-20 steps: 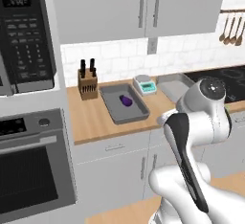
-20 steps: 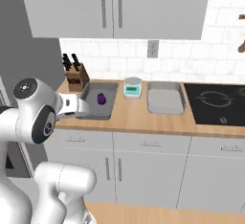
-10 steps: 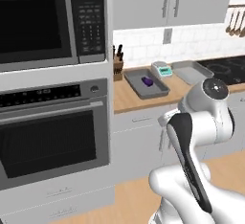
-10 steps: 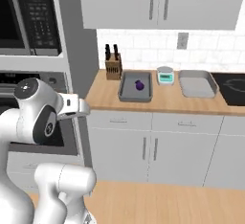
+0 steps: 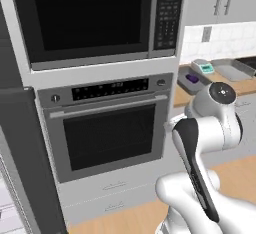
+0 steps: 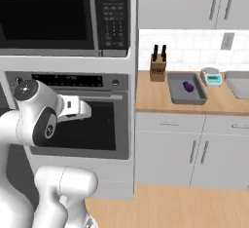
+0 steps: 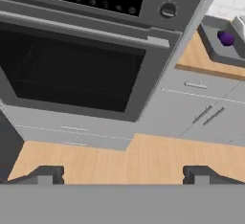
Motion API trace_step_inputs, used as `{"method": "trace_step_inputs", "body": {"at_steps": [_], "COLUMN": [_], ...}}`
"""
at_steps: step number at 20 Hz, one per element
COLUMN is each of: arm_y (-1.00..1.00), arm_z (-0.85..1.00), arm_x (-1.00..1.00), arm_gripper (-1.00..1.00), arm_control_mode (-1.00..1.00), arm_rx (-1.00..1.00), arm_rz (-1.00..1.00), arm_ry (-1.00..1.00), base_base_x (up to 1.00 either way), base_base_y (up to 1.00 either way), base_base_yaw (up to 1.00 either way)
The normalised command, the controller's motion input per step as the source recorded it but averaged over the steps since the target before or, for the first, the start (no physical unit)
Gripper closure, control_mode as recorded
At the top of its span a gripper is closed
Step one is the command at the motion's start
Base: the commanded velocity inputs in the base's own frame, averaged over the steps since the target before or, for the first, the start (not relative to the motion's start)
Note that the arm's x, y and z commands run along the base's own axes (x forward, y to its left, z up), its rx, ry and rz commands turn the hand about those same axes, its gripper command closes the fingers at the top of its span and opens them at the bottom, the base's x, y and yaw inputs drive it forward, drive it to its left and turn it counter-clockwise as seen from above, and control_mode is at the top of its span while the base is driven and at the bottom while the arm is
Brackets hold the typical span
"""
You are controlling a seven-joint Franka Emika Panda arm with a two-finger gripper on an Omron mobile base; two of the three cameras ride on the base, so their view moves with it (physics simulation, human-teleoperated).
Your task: Place one eggplant and one steak in each tupperware on the nearby counter, to pack two identical lunches.
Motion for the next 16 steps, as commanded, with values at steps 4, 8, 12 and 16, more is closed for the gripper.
{"method": "trace_step_inputs", "body": {"at_steps": [4,8,12,16], "arm_y": [0.00,0.00,0.00,0.00], "arm_z": [0.00,0.00,0.00,0.00], "arm_x": [0.00,0.00,0.00,0.00], "arm_gripper": [-1.00,-1.00,-1.00,-1.00], "arm_control_mode": [1.00,1.00,1.00,1.00], "arm_rx": [0.00,0.00,0.00,0.00], "arm_rz": [0.00,0.00,0.00,0.00], "arm_ry": [0.00,0.00,0.00,0.00], "base_base_x": [-1.00,-1.00,-1.00,-0.34], "base_base_y": [0.85,0.74,0.78,1.00], "base_base_yaw": [-0.11,-0.12,-0.11,-0.05]}}
